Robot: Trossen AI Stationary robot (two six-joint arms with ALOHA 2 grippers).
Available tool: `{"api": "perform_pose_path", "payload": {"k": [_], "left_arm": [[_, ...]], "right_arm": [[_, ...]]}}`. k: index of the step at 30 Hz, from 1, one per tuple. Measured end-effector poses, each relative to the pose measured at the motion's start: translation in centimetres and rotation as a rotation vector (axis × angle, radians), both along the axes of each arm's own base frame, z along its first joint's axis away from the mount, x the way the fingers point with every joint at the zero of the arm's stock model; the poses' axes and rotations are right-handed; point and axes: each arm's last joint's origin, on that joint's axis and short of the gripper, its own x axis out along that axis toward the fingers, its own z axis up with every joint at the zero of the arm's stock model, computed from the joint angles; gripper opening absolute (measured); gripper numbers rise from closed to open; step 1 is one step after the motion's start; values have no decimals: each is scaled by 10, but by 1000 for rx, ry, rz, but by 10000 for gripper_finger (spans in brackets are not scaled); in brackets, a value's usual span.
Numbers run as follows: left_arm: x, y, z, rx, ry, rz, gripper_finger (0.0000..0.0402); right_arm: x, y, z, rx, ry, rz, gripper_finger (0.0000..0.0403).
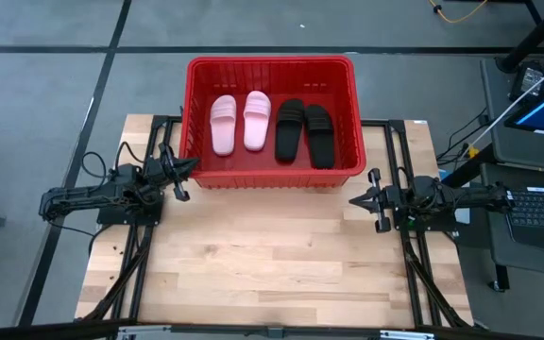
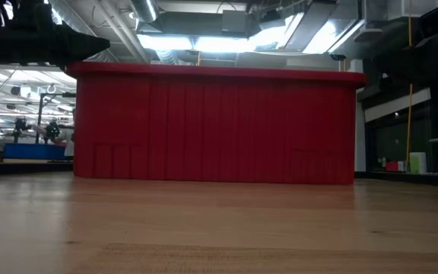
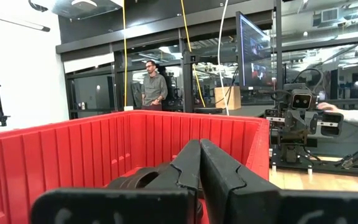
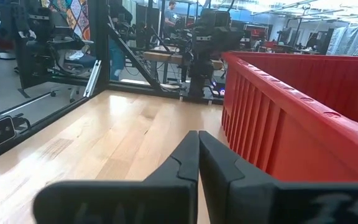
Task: Pick and place slides into bin
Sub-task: Return to Home Position
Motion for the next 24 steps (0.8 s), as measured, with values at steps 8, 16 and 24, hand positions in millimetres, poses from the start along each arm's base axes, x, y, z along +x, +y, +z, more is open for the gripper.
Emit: {"api": "perform_pose_path", "payload": {"k": [8, 16, 24], "left_arm": [[0, 0, 0, 0, 0, 0, 8], [0, 0, 0, 0, 0, 0, 4], [0, 0, 0, 0, 0, 0, 7]], "right_arm": [[0, 0, 0, 1, 0, 0, 13], [0, 0, 0, 1, 0, 0, 13], [0, 0, 0, 0, 0, 0, 13]]}}
